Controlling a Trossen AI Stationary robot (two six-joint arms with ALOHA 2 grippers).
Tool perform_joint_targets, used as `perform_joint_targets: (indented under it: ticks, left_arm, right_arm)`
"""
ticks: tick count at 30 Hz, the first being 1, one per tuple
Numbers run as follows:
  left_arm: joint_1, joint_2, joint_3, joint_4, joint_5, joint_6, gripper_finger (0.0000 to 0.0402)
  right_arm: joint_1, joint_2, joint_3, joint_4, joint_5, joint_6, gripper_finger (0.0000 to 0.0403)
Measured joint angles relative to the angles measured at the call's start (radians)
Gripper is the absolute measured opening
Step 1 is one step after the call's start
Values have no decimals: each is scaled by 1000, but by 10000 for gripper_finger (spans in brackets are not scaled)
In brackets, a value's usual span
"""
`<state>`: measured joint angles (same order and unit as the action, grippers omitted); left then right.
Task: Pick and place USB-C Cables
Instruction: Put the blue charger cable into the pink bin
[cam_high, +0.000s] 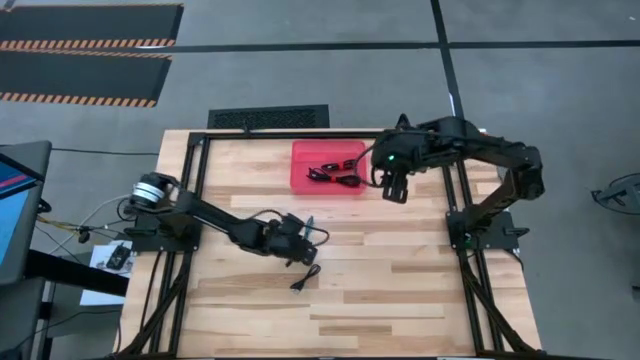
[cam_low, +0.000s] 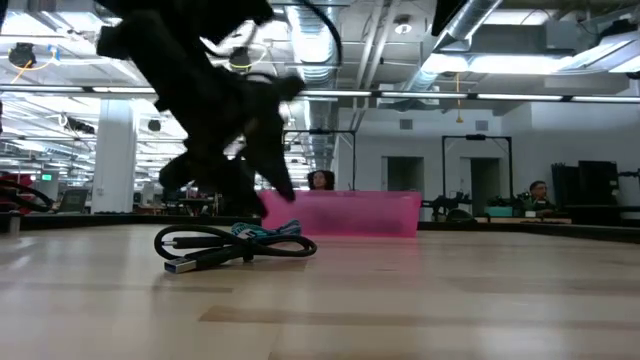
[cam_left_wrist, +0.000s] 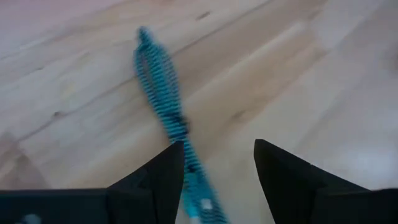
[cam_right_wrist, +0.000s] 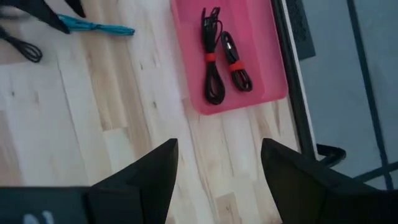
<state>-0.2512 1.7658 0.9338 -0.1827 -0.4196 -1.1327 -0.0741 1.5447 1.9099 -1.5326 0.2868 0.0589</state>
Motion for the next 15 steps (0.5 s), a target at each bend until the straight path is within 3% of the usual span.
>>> perform_joint_targets:
  ticks: [5, 11, 15]
  left_arm:
    - [3, 121, 126, -171, -38, -41, 180]
    - [3, 205, 168, -186, -48, -118, 177]
    - [4, 219, 169, -201, -30, -144, 125]
  right_arm:
    - [-14, -42, 0, -4, -7, -31, 255]
    - [-6, -91, 0, -15, -32, -33, 255]
    - [9, -124, 0, -19, -32, -34, 255]
